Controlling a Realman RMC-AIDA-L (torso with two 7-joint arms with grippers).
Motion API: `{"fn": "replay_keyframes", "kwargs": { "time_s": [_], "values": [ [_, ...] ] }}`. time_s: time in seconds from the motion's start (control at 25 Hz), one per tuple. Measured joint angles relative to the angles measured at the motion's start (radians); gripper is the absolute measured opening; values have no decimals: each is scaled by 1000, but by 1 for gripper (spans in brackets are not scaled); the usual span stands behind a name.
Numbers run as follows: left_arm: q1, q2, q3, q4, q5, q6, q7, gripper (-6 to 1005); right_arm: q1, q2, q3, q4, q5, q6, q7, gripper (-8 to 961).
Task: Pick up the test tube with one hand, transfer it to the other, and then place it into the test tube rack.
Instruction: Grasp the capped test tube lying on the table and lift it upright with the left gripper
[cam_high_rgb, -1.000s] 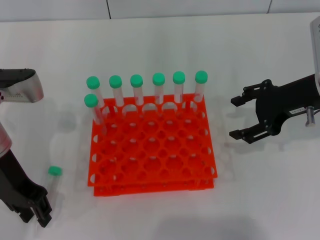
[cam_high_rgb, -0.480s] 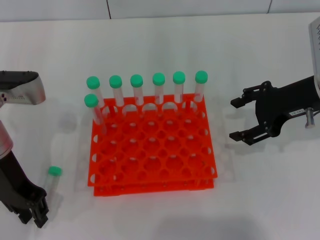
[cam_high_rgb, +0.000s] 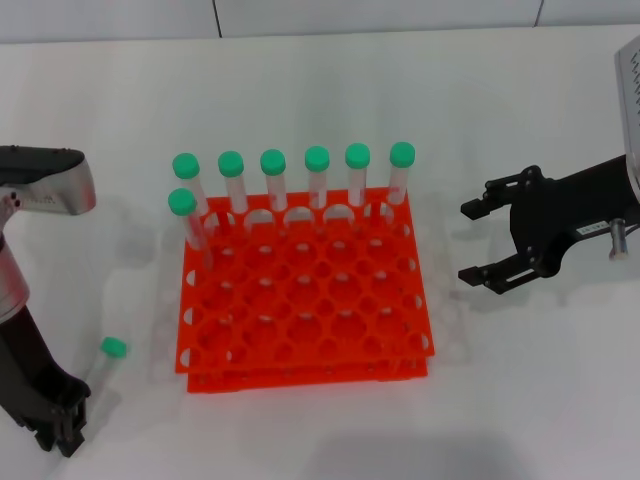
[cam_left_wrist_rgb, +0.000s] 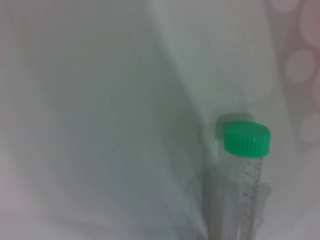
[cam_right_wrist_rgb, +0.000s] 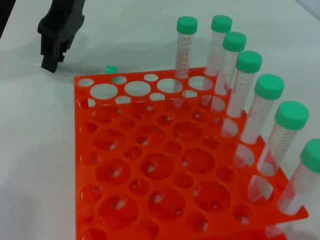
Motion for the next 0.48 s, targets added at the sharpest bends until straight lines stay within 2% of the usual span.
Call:
{"fn": "replay_keyframes", "kwargs": {
  "time_s": [0.48],
  "values": [
    [4, -4, 1, -1, 14, -7, 6, 179, 0, 0, -1, 6, 0, 1, 0, 808]
  ]
}}
